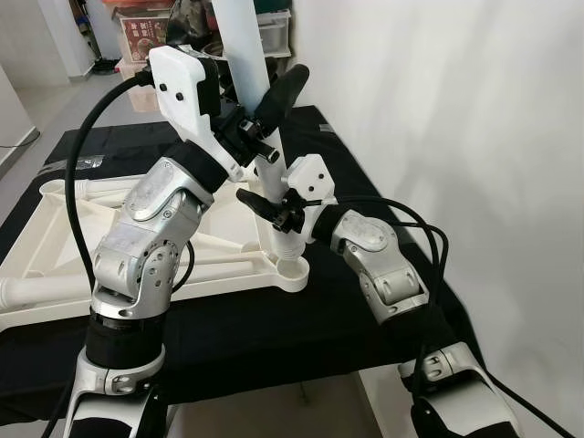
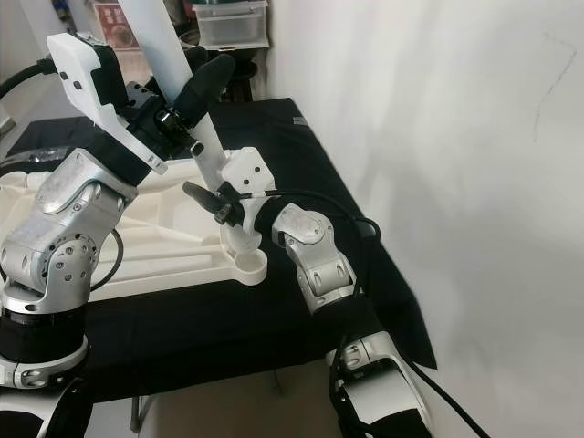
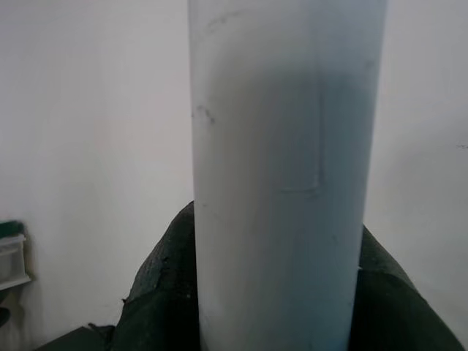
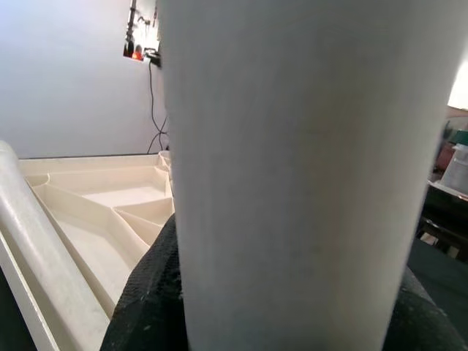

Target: Building children table

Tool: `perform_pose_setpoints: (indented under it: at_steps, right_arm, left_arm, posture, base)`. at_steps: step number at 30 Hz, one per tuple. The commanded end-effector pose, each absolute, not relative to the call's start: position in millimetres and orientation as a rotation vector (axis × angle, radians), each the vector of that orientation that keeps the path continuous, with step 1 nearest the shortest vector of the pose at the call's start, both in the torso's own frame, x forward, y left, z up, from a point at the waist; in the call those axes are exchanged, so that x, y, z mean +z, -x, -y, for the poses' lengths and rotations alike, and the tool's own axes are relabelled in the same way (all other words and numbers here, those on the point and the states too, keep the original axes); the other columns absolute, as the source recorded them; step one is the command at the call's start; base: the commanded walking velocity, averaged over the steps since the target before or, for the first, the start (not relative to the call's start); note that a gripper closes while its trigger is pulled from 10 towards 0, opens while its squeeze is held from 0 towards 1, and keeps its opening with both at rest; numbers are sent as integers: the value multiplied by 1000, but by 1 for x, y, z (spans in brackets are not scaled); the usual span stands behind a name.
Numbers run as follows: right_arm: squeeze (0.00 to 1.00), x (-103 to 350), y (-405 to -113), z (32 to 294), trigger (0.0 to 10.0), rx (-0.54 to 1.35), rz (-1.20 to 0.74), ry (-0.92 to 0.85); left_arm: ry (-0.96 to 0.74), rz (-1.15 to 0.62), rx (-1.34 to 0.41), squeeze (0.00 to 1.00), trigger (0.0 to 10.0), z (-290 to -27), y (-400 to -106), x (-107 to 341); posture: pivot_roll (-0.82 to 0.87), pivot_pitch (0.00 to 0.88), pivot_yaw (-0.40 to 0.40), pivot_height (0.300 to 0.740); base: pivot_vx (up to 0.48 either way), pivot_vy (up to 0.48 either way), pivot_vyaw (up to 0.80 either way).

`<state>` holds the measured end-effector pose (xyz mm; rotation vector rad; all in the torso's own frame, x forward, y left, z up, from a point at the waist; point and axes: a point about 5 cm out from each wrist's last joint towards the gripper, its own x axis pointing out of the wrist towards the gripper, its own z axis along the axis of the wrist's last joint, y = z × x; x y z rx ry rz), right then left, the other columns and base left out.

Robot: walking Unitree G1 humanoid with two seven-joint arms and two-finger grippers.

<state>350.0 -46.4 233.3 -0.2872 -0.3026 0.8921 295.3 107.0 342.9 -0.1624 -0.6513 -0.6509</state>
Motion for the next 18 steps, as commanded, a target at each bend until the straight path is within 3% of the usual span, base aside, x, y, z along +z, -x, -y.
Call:
perform_pose_setpoints:
  at_steps: [1, 8, 9, 10, 11, 12, 13, 14, 18]
  right_arm:
    - [1000, 219, -349, 41, 10000, 914, 235, 311]
    - [1000, 204, -353, 40, 10000, 871, 161, 338]
    - [816, 199, -354, 41, 10000, 857, 134, 338]
    - [816, 199, -354, 41, 10000, 857, 134, 338]
    - [608, 196, -355, 41, 10000, 847, 116, 332]
    - [75, 193, -356, 41, 10000, 843, 98, 321]
    - [75, 193, -356, 41, 10000, 843, 98, 321]
    - [0, 191, -356, 41, 10000, 841, 87, 316]
    - [0, 189, -357, 39, 10000, 823, 94, 287]
  left_arm:
    - [189, 694, -664, 0, 0, -107, -293, 351]
    - [193, 709, -681, 0, 0, -104, -292, 355]
    - [196, 713, -687, 0, 0, -104, -291, 356]
    - [196, 713, -687, 0, 0, -104, -291, 356]
    - [198, 716, -693, 0, 0, -103, -290, 357]
    - [201, 718, -698, 0, 0, -102, -290, 357]
    - [201, 718, -698, 0, 0, -102, -290, 357]
    - [202, 719, -700, 0, 0, -102, -289, 357]
    - [213, 720, -711, 0, 0, -99, -289, 358]
  posture:
    - [-107, 0, 28, 740]
    - [-100, 0, 23, 740]
    - [-99, 0, 21, 740]
    - [-99, 0, 21, 740]
    - [-99, 0, 21, 740]
    - [-97, 0, 21, 740]
    - [-97, 0, 21, 740]
    - [-97, 0, 21, 740]
    - [-96, 0, 21, 740]
  base:
    - [0, 0, 0]
    - [0, 0, 0]
    - [0, 0, 0]
    - [0, 0, 0]
    - [0, 0, 0]
    - [0, 0, 0]
    - [0, 0, 0]
    - [0, 0, 0]
    - [0, 0, 0]
